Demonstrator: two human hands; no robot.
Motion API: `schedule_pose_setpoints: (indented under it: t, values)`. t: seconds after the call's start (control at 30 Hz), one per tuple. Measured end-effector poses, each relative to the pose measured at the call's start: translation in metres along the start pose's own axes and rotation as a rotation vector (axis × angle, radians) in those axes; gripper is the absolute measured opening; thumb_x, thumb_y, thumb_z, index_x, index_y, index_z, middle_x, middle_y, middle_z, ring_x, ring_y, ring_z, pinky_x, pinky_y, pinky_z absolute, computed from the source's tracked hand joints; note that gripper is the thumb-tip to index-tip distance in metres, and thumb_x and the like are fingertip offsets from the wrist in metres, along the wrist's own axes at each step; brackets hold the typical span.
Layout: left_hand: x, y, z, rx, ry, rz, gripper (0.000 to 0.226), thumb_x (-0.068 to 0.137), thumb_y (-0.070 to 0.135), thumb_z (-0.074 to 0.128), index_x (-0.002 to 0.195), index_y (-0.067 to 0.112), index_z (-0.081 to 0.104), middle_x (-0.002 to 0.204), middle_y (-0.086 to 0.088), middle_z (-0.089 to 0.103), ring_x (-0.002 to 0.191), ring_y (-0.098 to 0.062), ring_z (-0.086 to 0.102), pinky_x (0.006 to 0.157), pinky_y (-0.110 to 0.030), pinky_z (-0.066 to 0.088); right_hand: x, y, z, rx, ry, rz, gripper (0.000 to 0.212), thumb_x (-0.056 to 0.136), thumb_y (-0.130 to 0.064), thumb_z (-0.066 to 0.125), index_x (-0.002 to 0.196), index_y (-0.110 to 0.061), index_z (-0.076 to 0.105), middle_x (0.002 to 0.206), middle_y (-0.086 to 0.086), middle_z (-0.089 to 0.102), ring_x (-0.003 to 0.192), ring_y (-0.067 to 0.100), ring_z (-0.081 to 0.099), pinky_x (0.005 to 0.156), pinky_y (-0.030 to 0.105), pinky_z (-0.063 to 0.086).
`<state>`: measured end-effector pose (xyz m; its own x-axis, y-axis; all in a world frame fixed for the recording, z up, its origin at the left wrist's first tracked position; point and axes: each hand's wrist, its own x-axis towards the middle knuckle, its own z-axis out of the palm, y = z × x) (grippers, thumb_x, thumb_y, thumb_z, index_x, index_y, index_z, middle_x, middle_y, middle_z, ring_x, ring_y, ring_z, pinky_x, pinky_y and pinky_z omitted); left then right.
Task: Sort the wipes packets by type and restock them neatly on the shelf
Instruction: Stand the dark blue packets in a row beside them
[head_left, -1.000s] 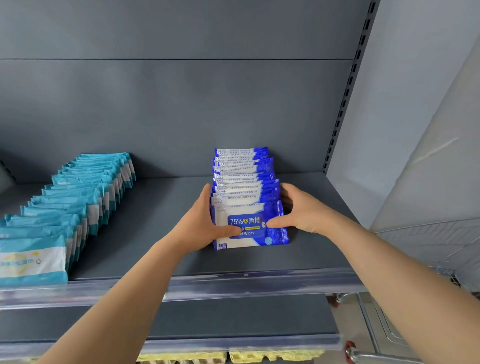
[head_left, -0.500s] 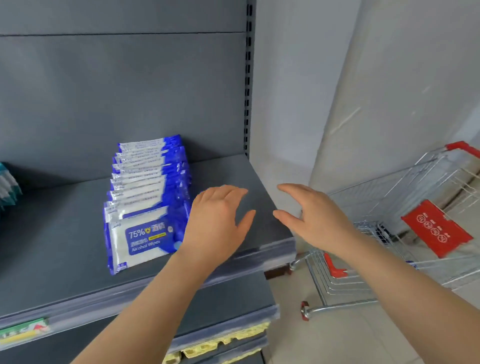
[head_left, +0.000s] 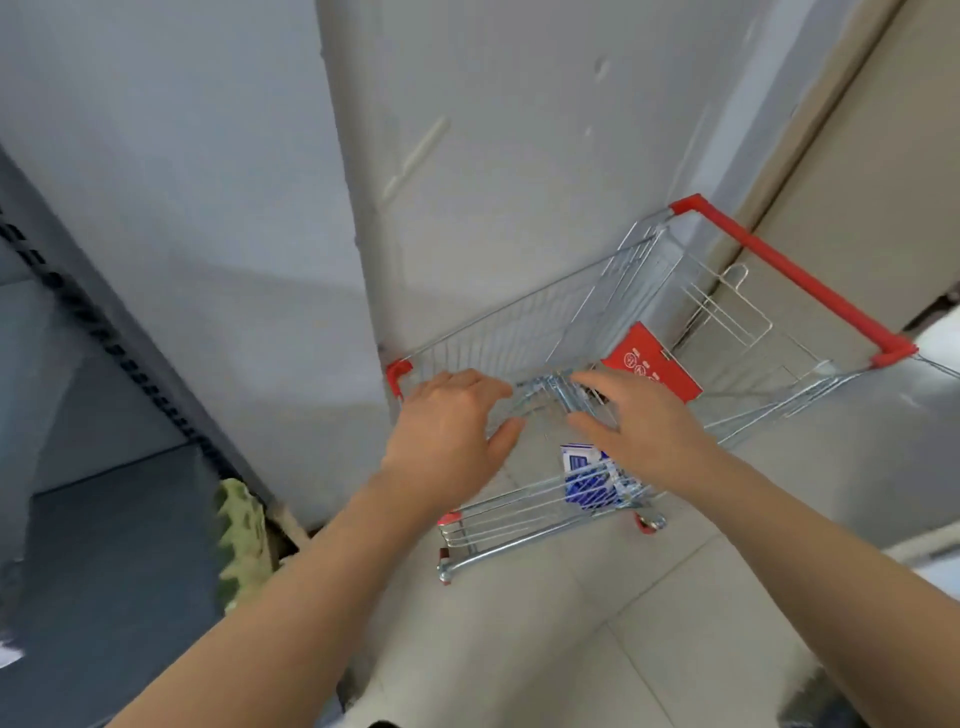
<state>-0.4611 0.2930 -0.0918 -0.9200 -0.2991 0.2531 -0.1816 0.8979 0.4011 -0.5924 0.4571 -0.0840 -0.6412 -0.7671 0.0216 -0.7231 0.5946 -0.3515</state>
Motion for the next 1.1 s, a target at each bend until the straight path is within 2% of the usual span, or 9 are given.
schedule_pose_setpoints:
  t: [0.17, 0.37, 0.47, 0.63, 0.7, 0.9, 0.97, 1.03, 1.1]
  values:
    - [0.07, 0.019, 0.096, -0.03, -0.155, -0.027, 0.036, 0.093, 0.041, 0.053, 0.123, 0.023, 0.062, 0.122, 0.002, 0.063, 0.112, -0.023, 0.057, 0.098, -0.036, 0.042, 0.038, 0.105, 0.009, -0.006, -0.076, 0.117, 0.042, 0.092, -0.03, 0.058, 0.131, -0.013, 0.054, 0.13, 0.007, 0.059, 0.115, 0.024, 0.054, 0.098, 0.034, 0.041]
    - [0.152, 0.0, 0.2, -0.067, -0.329, -0.121, 0.038, 0.095, 0.042, 0.051, 0.128, 0.024, 0.057, 0.128, 0.003, 0.06, 0.116, -0.018, 0.054, 0.1, -0.038, 0.044, 0.105, 0.21, 0.045, -0.019, -0.197, 0.188, 0.047, 0.093, -0.032, 0.057, 0.138, -0.021, 0.048, 0.14, -0.001, 0.05, 0.126, 0.018, 0.047, 0.104, 0.031, 0.034]
    - [0.196, -0.016, 0.268, -0.121, -0.455, -0.186, 0.038, 0.095, 0.041, 0.051, 0.128, 0.024, 0.056, 0.129, 0.004, 0.059, 0.117, -0.017, 0.055, 0.101, -0.039, 0.044, 0.142, 0.273, 0.076, -0.022, -0.29, 0.222, 0.048, 0.092, -0.033, 0.058, 0.138, -0.021, 0.048, 0.139, -0.001, 0.052, 0.125, 0.017, 0.048, 0.104, 0.029, 0.033]
    - [0.238, -0.033, 0.378, -0.133, -0.647, -0.258, 0.032, 0.095, 0.037, 0.051, 0.124, 0.025, 0.057, 0.124, 0.004, 0.061, 0.115, -0.018, 0.054, 0.101, -0.039, 0.043, 0.188, 0.362, 0.14, 0.023, -0.49, 0.265, 0.053, 0.091, -0.032, 0.06, 0.14, -0.018, 0.045, 0.144, 0.001, 0.048, 0.132, 0.018, 0.044, 0.111, 0.035, 0.032]
    - [0.245, -0.04, 0.42, -0.145, -0.709, -0.301, 0.031, 0.095, 0.036, 0.052, 0.123, 0.025, 0.057, 0.123, 0.004, 0.06, 0.115, -0.018, 0.053, 0.099, -0.038, 0.043, 0.203, 0.391, 0.168, 0.03, -0.57, 0.264, 0.053, 0.091, -0.031, 0.062, 0.139, -0.015, 0.047, 0.142, 0.004, 0.049, 0.13, 0.019, 0.046, 0.109, 0.032, 0.033]
    - [0.248, -0.067, 0.523, -0.208, -0.774, -0.527, 0.036, 0.092, 0.033, 0.059, 0.125, 0.019, 0.056, 0.127, -0.003, 0.057, 0.116, -0.022, 0.053, 0.098, -0.035, 0.044, 0.238, 0.46, 0.253, -0.025, -0.786, 0.165, 0.044, 0.088, -0.029, 0.065, 0.126, -0.01, 0.056, 0.125, 0.011, 0.058, 0.113, 0.028, 0.054, 0.096, 0.043, 0.043]
    - [0.245, -0.076, 0.549, -0.225, -0.78, -0.622, 0.038, 0.089, 0.033, 0.062, 0.123, 0.015, 0.055, 0.123, -0.006, 0.058, 0.111, -0.025, 0.055, 0.093, -0.037, 0.046, 0.243, 0.476, 0.279, -0.001, -0.821, 0.154, 0.04, 0.086, -0.023, 0.068, 0.121, -0.007, 0.058, 0.116, 0.007, 0.06, 0.11, 0.027, 0.056, 0.091, 0.039, 0.045]
    - [0.242, -0.083, 0.571, -0.253, -0.792, -0.698, 0.042, 0.088, 0.032, 0.065, 0.122, 0.01, 0.051, 0.119, -0.01, 0.06, 0.108, -0.028, 0.057, 0.089, -0.036, 0.047, 0.244, 0.489, 0.304, -0.005, -0.854, 0.126, 0.034, 0.083, -0.02, 0.07, 0.112, -0.008, 0.057, 0.097, -0.001, 0.057, 0.101, 0.027, 0.057, 0.076, 0.032, 0.044]
    - [0.238, -0.085, 0.587, -0.298, -0.781, -0.773, 0.046, 0.087, 0.029, 0.068, 0.121, 0.007, 0.047, 0.114, -0.012, 0.061, 0.104, -0.029, 0.058, 0.084, -0.035, 0.046, 0.239, 0.501, 0.326, -0.032, -0.876, 0.087, 0.041, 0.082, -0.02, 0.07, 0.118, -0.012, 0.052, 0.104, 0.002, 0.057, 0.1, 0.026, 0.056, 0.072, 0.03, 0.041]
